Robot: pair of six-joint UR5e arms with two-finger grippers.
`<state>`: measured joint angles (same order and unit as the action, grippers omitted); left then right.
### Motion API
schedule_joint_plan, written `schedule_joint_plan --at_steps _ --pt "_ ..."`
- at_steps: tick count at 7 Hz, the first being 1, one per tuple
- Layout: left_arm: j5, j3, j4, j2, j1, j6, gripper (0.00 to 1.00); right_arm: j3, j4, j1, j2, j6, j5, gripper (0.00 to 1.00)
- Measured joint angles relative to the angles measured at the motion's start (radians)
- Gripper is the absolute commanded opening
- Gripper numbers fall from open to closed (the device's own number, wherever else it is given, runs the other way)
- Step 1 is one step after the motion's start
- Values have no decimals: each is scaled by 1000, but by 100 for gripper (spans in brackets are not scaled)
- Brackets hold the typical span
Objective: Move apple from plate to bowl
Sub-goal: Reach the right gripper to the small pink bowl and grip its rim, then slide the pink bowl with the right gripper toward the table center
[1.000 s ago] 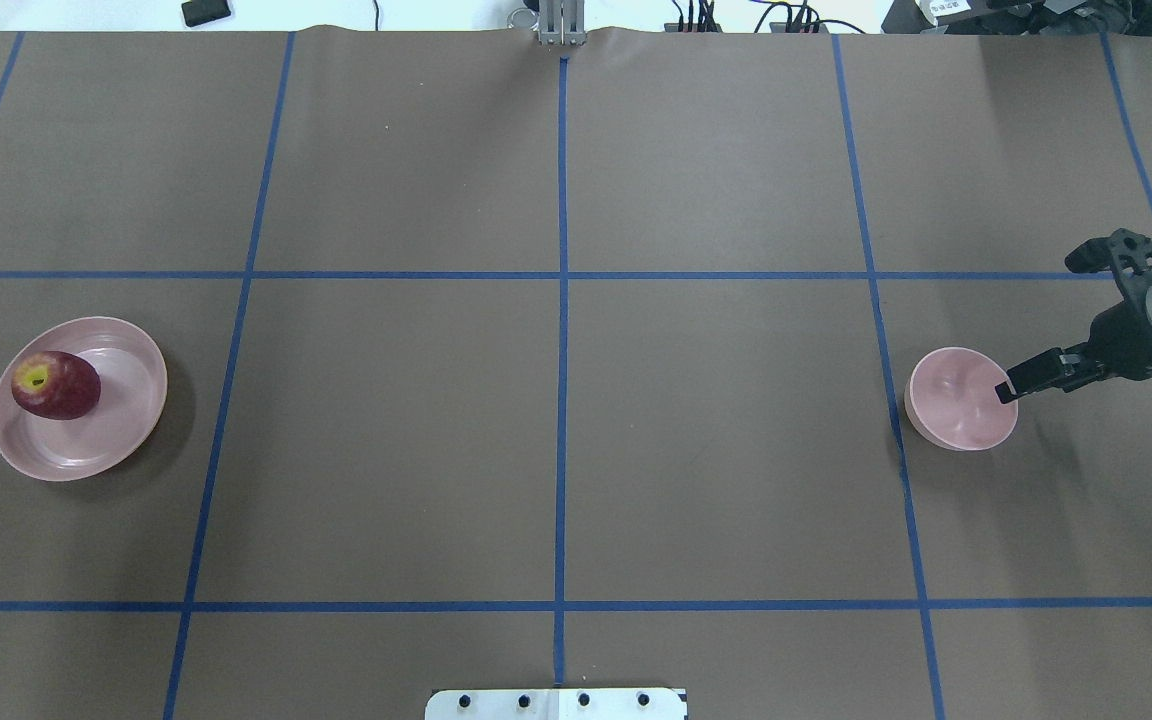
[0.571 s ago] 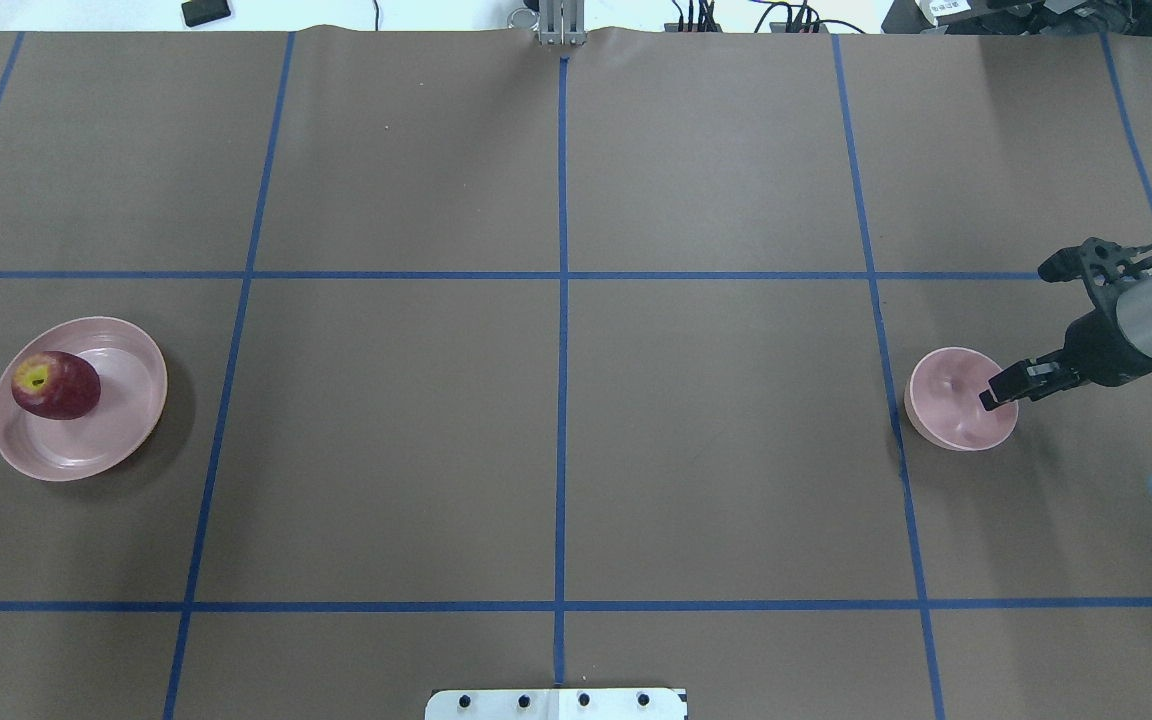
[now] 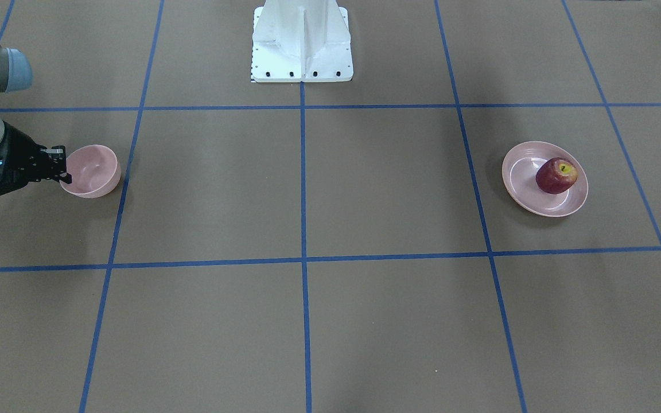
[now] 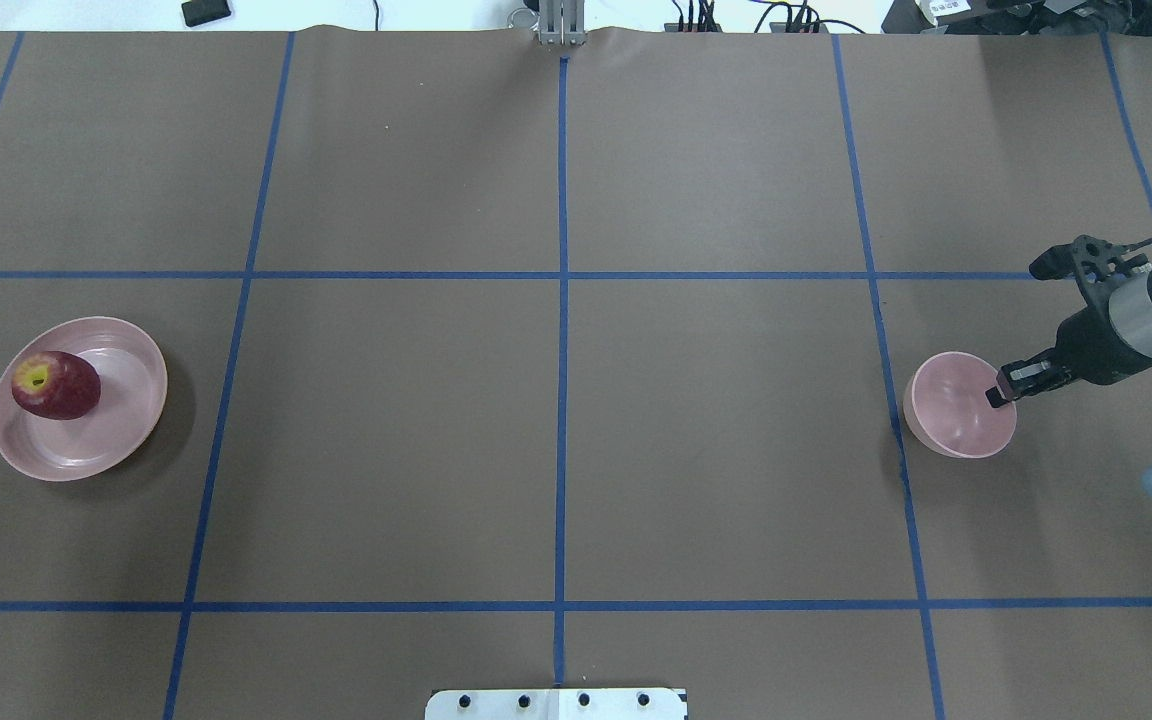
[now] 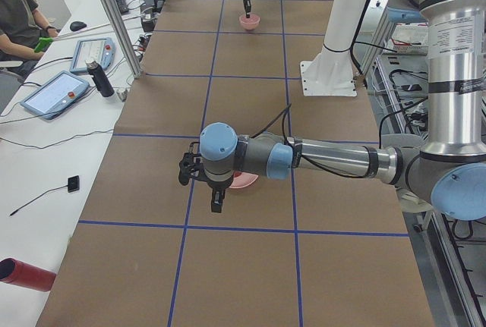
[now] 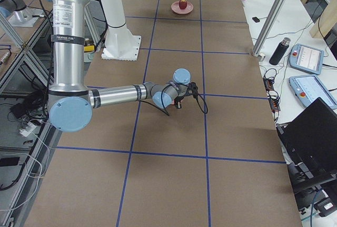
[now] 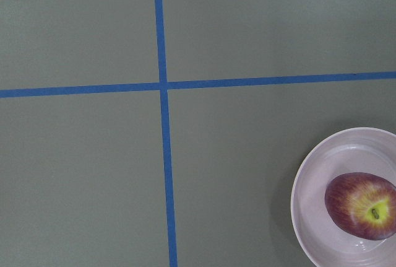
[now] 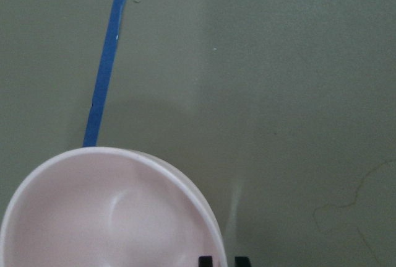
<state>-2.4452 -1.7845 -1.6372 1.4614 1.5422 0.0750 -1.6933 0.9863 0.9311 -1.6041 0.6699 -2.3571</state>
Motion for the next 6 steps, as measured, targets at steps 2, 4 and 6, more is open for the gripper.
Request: schedule_joint_plan --at_steps 2,4,6 --pt "-8 1 -62 7 -39 55 98 -14 63 10 96 100 -39 0" --pt "20 -2 -217 14 -197 293 97 -5 186 -61 282 271 47 0" --pt "91 -3 -333 27 -326 438 98 63 346 -149 516 424 177 0"
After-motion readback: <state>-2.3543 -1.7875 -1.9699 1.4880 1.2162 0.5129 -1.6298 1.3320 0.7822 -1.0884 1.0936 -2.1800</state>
